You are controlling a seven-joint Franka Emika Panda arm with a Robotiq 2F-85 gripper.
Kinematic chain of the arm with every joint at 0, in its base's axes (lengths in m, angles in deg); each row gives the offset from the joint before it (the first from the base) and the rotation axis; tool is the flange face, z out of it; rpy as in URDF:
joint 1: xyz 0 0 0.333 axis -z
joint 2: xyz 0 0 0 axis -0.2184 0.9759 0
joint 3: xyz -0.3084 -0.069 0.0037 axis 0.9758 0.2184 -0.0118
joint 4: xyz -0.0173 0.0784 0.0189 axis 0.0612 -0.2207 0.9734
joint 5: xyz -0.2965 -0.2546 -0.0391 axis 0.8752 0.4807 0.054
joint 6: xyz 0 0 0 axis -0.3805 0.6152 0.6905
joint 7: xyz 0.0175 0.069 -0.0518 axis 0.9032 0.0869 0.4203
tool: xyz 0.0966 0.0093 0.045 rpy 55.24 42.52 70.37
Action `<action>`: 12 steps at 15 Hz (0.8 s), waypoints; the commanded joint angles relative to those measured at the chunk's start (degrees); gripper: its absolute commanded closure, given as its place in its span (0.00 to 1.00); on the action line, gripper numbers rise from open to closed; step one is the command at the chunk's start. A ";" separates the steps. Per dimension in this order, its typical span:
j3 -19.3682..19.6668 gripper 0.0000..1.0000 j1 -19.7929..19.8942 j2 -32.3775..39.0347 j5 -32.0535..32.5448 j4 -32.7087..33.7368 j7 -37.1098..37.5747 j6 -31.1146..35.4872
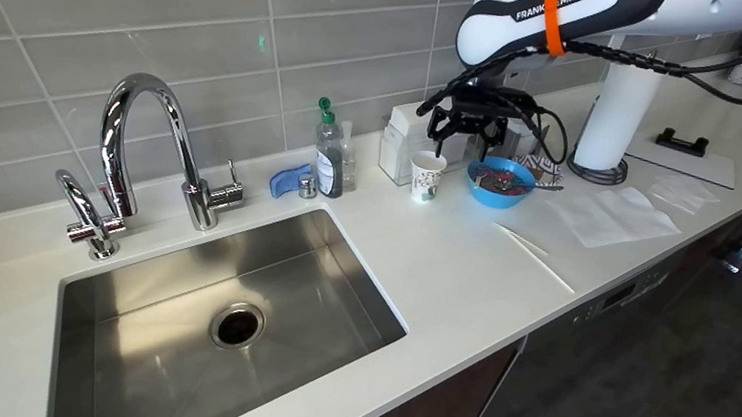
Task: Pour the cup's contents into the bowl
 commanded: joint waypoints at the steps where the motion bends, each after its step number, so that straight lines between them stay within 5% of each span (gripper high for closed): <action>1: 1.33 0.00 -1.04 0.01 -0.72 0.23 -0.42 -0.15; 12: 3.32 0.00 -4.23 12.56 0.35 10.47 2.82 8.98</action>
